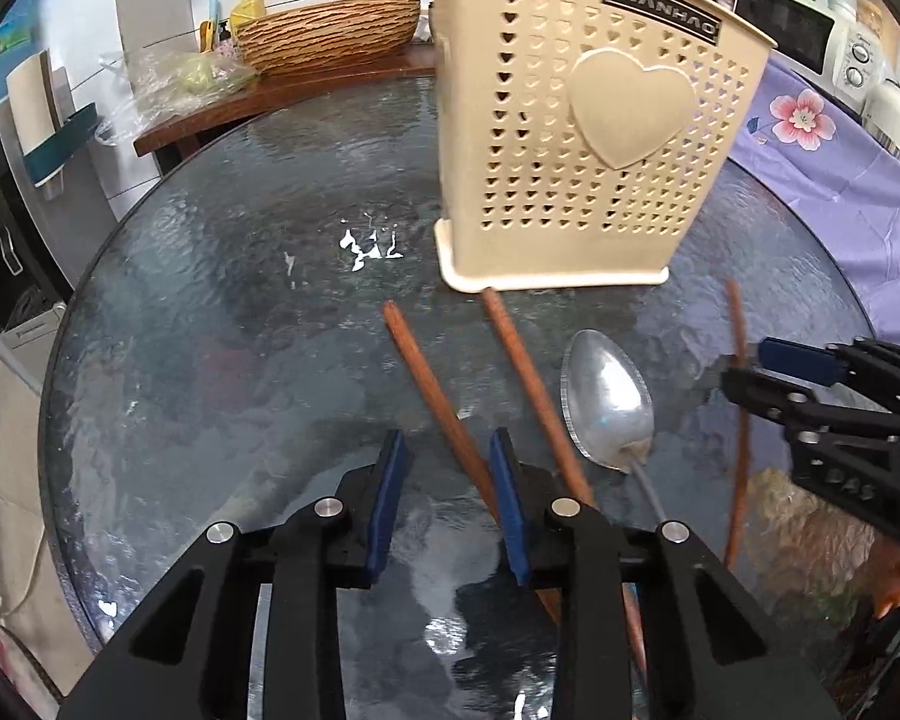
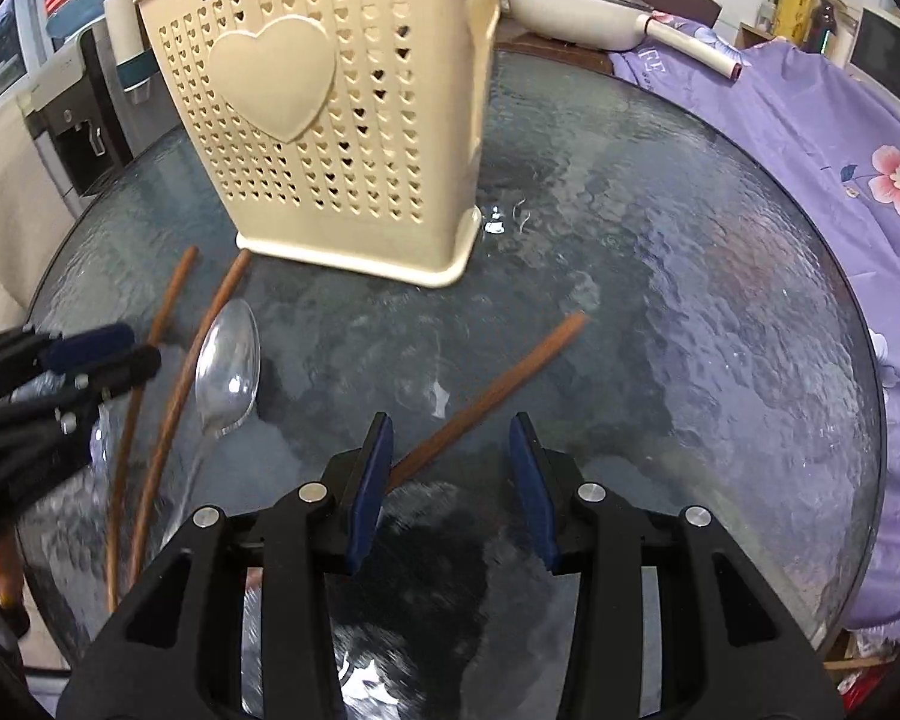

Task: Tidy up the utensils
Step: 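Close the left tool on a brown chopstick while the right grasps another brown chopstick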

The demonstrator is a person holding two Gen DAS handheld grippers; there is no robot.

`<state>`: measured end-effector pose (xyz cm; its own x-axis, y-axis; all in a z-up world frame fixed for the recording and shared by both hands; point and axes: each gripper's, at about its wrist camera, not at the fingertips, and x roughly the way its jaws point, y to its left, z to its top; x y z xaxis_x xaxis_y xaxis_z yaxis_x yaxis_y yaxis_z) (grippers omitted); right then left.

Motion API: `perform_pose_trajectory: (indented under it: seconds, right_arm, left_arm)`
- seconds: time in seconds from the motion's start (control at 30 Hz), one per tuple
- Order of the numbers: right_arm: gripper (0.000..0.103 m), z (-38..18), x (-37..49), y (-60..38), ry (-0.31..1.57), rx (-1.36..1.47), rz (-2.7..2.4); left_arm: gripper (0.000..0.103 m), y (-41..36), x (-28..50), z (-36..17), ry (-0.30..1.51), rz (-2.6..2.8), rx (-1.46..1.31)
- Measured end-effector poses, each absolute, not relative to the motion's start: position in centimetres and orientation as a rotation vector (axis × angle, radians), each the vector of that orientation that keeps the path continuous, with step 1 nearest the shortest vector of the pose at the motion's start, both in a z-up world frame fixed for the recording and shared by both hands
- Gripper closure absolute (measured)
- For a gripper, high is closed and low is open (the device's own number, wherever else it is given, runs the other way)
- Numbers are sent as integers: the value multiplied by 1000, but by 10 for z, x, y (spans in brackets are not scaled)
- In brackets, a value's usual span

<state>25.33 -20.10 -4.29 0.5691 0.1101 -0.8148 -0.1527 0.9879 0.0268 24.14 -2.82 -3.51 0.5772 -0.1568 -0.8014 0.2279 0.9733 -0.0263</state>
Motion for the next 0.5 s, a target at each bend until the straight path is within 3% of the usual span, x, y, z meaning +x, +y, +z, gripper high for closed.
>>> perform_pose_trajectory:
  seconds: [0.27,0.33,0.5]
  right_arm:
    - [65,-44,260,-208,947,-37,132]
    - [75,-44,261,-205,939,-41,136]
    - [79,-44,266,-204,932,-57,154]
  left_arm:
    - [75,-27,259,-35,940,-212,54]
    - [81,-28,261,-35,937,-208,54]
    - [91,-27,267,-36,936,-206,59]
